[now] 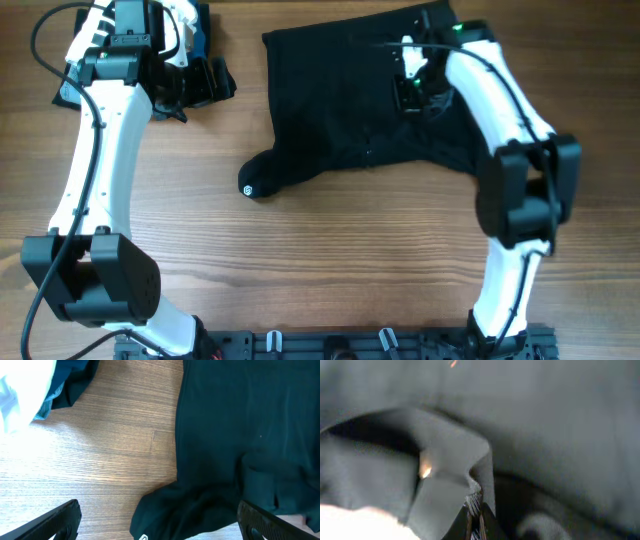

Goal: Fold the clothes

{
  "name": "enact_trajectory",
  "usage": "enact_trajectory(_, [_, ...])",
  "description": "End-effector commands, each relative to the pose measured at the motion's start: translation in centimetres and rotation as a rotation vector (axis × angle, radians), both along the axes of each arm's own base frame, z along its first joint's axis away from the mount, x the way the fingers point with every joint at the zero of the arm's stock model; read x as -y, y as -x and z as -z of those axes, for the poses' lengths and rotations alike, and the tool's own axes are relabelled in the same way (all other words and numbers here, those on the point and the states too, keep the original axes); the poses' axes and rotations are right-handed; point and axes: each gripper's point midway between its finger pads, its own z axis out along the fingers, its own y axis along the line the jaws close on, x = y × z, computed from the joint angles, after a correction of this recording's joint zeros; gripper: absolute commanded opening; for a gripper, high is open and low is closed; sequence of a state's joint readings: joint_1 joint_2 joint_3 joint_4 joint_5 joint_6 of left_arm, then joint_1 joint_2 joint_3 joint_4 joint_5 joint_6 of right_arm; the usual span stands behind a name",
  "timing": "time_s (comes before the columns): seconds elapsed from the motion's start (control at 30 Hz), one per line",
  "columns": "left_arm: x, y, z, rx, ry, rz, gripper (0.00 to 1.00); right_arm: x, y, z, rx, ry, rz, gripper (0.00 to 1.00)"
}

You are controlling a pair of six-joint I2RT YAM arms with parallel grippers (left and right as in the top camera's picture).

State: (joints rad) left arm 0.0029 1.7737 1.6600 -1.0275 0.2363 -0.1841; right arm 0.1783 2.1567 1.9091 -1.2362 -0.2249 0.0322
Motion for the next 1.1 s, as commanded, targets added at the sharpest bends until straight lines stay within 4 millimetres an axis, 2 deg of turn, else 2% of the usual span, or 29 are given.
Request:
enact_trajectory(0.0, [-0.8, -0.2, -0.6, 0.023, -0.012, 0.001, 1.00, -0.9, 3.3, -4.7, -0.032, -0.069, -0.057, 0.04])
enact_trajectory(0.03, [-1.0, -0.2, -0.6, 0.021, -0.012, -0.004, 1.00, -0.8, 4.7, -4.9, -0.081, -0.072, -0.076, 0.04])
enact_trajectory(0.1, [-1.2, -0.2, -0.6, 0.021, -0.012, -0.008, 1.00, -0.6, 6.2, -4.9, -0.142, -0.065, -0.084, 0.04])
enact_trajectory(0.2, [-1.2, -0.2, -0.6, 0.021, -0.012, -0.009, 1.00, -0.3, 8.1, -4.5, -0.224, -0.054, -0.086, 0.04])
enact_trajectory(0.33, [-1.2, -0.2, -0.6, 0.021, -0.012, -0.009, 1.00, -1.1, 10.2, -3.2, -0.301, -0.038, -0.110, 0.07])
enact_trajectory(0.37, [-1.2, -0.2, -0.6, 0.021, -0.012, -0.009, 1.00, -1.3, 10.8, -2.8, -0.325, -0.032, -0.119, 0.13])
enact_trajectory(0.4, [-1.2, -0.2, -0.6, 0.021, -0.012, -0.009, 1.00, -1.5, 11.5, -2.3, -0.351, -0.026, -0.124, 0.24])
enact_trajectory(0.43, [-1.2, -0.2, -0.6, 0.021, -0.013, -0.009, 1.00, -1.6, 12.4, -1.7, -0.383, -0.018, -0.134, 0.45])
enact_trajectory(0.47, [-1.3, -0.2, -0.6, 0.023, -0.017, -0.005, 1.00, -1.7, 13.2, -1.2, -0.410, -0.012, -0.142, 0.52])
enact_trajectory(0.53, [-1.3, -0.2, -0.6, 0.033, -0.038, 0.036, 1.00, -1.7, 14.6, -0.2, -0.459, 0.000, -0.160, 0.56])
enact_trajectory(0.57, [-1.4, -0.2, -0.6, 0.033, -0.043, 0.038, 1.00, -1.8, 14.6, 0.1, -0.458, 0.000, -0.161, 0.56])
enact_trajectory(0.63, [-1.4, -0.2, -0.6, 0.034, -0.043, 0.038, 1.00, -2.0, 13.9, 0.2, -0.417, -0.008, -0.160, 0.56])
enact_trajectory(0.73, [-1.4, -0.2, -0.6, 0.034, -0.043, 0.038, 1.00, -2.5, 11.9, -0.9, -0.283, -0.032, -0.168, 0.57])
enact_trajectory(0.8, [-1.4, -0.3, -0.6, 0.036, -0.043, 0.038, 1.00, -2.6, 9.9, -2.4, -0.150, -0.030, -0.176, 0.59])
enact_trajectory(0.87, [-1.4, -0.3, -0.7, 0.039, -0.043, 0.038, 1.00, -2.2, 6.9, -4.4, 0.043, 0.005, -0.172, 0.68])
enact_trajectory(0.93, [-1.4, -0.4, -0.7, 0.041, -0.043, 0.038, 1.00, -2.6, 4.5, -5.5, 0.167, -0.002, -0.170, 0.71])
enact_trajectory(1.0, [-1.4, -0.4, -0.7, 0.042, -0.043, 0.038, 1.00, -3.1, 2.5, -5.5, 0.243, -0.016, -0.169, 0.77])
enact_trajectory(1.07, [-1.6, -0.7, -0.8, 0.054, -0.055, 0.032, 1.00, -3.6, 0.9, -4.4, 0.267, -0.021, -0.168, 0.78])
